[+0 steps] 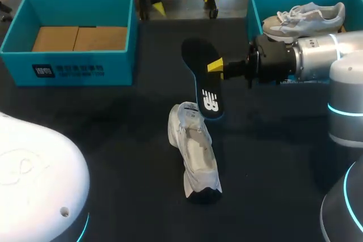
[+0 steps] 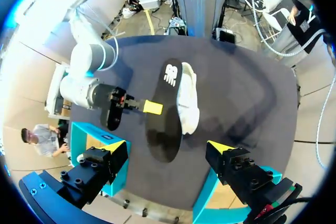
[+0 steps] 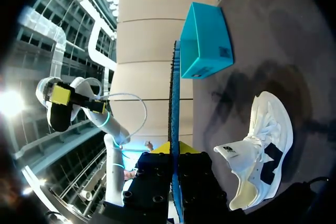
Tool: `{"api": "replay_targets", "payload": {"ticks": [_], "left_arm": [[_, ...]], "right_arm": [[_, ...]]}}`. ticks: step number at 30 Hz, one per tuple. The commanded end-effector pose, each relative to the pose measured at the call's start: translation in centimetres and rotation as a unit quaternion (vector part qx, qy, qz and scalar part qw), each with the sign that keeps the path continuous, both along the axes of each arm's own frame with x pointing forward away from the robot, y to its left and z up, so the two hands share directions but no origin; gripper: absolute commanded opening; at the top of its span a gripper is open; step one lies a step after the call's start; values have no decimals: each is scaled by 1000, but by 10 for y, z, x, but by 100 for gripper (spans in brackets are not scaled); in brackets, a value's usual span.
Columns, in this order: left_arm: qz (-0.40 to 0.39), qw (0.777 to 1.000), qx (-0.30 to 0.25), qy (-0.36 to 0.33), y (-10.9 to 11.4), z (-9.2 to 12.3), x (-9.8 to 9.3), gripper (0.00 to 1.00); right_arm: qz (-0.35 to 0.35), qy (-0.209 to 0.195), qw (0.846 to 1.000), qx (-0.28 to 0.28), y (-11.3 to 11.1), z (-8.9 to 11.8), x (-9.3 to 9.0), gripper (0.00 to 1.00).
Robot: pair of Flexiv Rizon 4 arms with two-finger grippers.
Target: Take the shoe out of the shoebox, open the shoe tongue, remove and reinsert the insole, then place the shoe into the shoebox
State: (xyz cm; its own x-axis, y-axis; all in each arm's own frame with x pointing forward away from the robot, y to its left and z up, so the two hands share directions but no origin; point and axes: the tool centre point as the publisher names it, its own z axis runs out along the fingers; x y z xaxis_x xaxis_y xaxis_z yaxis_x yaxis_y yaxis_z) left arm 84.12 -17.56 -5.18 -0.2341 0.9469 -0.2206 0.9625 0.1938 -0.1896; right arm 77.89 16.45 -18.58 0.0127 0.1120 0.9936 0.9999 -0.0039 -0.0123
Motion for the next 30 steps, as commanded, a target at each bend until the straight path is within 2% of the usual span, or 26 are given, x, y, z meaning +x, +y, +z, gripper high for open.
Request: {"api": "replay_targets", "payload": {"ticks": [1, 4, 6, 15, 16, 30], "left_arm": [[60, 958, -273, -60, 34, -16, -24, 100], [70, 952, -293, -62, 38, -27, -28, 100], [84, 940, -326, -60, 43, -32, -29, 100], [102, 896, -422, -94, 63, -35, -29, 100], [88, 901, -411, -106, 65, -33, -31, 100], [88, 901, -411, -106, 65, -33, -31, 100]], "right_arm": [[-2, 0, 1000, -1, 1, 0, -1, 0], [-2, 0, 1000, -1, 1, 0, -1, 0], [-2, 0, 1000, -1, 1, 0, -1, 0], [-2, 0, 1000, -1, 1, 0, -1, 0], [-2, 0, 1000, -1, 1, 0, -1, 0], [-2, 0, 1000, -1, 1, 0, -1, 0]]}}
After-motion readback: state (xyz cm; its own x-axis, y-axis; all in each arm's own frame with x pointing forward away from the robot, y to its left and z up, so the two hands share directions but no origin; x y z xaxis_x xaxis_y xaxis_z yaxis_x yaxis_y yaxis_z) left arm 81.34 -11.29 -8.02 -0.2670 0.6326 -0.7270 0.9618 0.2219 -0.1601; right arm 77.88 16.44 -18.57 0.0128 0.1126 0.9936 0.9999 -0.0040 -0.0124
